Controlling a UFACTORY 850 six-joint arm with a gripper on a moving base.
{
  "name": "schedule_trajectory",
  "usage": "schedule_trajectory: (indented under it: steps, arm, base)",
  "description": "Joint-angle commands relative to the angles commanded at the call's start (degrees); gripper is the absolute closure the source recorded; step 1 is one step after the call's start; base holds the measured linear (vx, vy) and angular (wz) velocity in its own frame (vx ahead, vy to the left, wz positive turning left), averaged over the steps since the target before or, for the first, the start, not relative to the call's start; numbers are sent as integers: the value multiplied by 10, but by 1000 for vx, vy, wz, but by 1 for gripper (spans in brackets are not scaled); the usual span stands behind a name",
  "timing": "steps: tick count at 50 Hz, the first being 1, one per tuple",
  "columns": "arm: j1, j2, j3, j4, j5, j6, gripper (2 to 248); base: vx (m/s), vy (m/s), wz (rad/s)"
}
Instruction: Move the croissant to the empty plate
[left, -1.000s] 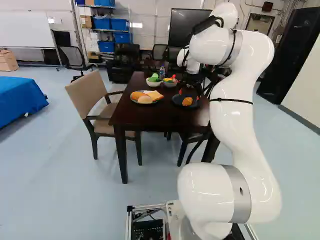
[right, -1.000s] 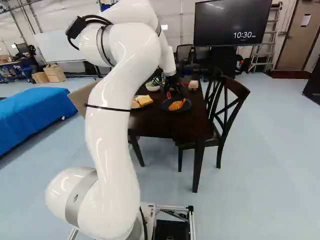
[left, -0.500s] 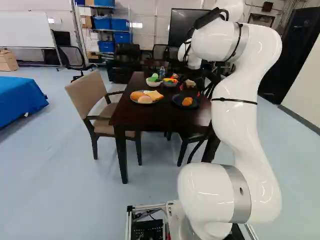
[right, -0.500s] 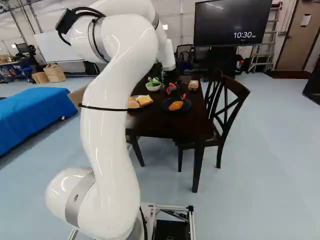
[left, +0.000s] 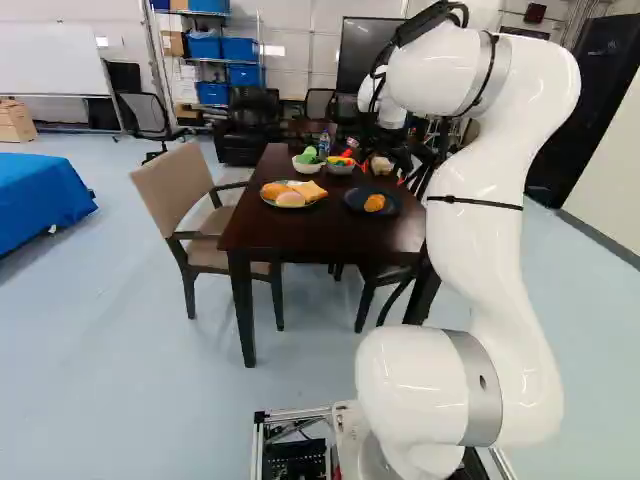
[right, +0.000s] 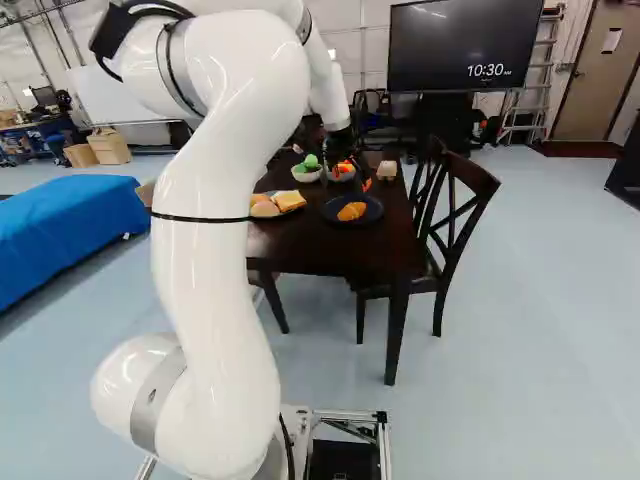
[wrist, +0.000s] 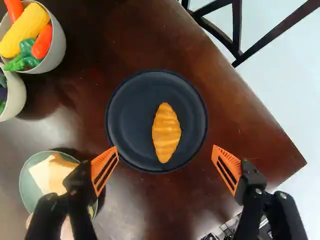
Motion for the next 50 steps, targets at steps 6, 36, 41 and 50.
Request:
schedule_trajectory:
  steps: [6, 36, 41, 50]
  arm:
    - [0, 8, 1, 0, -10, 0, 3]
    - [0, 27, 2, 0, -30, 0, 3]
    - [0, 28, 4, 0, -28, -1, 3]
    - [1, 32, 11, 1, -20, -4, 3]
  base:
    - [0, 0, 0]
    - [0, 0, 0]
    - [0, 0, 0]
    - [0, 0, 0]
